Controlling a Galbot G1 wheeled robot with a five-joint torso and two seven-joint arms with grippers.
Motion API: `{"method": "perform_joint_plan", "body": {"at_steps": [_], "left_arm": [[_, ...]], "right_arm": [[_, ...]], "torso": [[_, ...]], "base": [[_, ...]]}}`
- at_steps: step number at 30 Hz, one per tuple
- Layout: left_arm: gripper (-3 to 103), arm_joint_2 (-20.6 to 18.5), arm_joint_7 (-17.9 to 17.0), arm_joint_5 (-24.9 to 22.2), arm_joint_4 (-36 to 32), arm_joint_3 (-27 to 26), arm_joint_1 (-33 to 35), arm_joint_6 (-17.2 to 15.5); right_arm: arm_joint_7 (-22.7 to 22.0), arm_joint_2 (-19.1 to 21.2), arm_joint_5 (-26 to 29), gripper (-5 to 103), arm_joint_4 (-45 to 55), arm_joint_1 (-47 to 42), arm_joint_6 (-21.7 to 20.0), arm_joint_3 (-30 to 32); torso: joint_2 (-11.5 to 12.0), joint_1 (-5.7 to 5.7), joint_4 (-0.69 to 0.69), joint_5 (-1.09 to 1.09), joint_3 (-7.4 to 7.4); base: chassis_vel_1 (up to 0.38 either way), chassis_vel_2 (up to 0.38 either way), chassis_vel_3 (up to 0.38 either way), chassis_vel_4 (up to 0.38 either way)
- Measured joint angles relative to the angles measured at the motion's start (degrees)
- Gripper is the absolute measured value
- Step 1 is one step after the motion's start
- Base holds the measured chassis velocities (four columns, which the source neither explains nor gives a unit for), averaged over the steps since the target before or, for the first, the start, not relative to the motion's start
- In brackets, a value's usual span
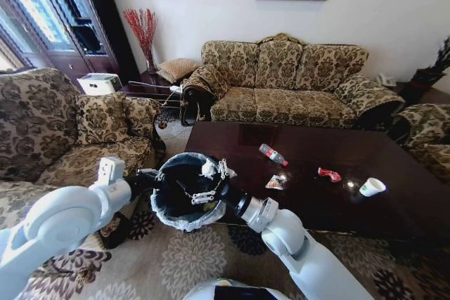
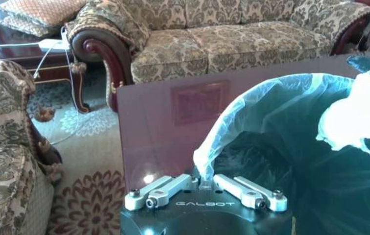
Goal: Move to the front of the table and place the trash on the table into the trash bin.
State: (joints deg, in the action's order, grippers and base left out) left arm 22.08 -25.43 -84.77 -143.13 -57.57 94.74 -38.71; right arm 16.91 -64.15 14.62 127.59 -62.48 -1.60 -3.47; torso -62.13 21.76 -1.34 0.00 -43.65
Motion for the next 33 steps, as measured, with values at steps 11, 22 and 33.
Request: {"method": "perform_joint_plan", "body": {"at_steps": [11, 22, 33], "left_arm": [[0, 0.4, 0.0, 0.0, -0.1, -0.2, 0.1, 0.0], [0, 0.2, 0.1, 0.8, 0.9, -0.1, 0.4, 0.0], [0, 1.7, 1.1, 8.8, 14.9, 0.1, 0.5, 2.8]], "right_arm": [[-1.1, 0.7, 0.0, 100, 1.2, -0.9, 0.0, 1.2], [-2.9, 1.2, 6.1, 100, 4.6, -3.6, 1.4, 6.3], [-17.9, -0.7, 14.1, 100, 2.0, -13.8, 4.3, 17.9]], "torso": [[0.0, 0.0, 0.0, 0.0, 0.0], [0.0, 0.0, 0.0, 0.01, 0.0], [0.0, 0.0, 0.0, -0.03, 0.0]], "base": [[0.0, 0.0, 0.0, 0.0], [0.0, 0.0, 0.0, 0.0], [0.0, 0.0, 0.0, 0.0]]}}
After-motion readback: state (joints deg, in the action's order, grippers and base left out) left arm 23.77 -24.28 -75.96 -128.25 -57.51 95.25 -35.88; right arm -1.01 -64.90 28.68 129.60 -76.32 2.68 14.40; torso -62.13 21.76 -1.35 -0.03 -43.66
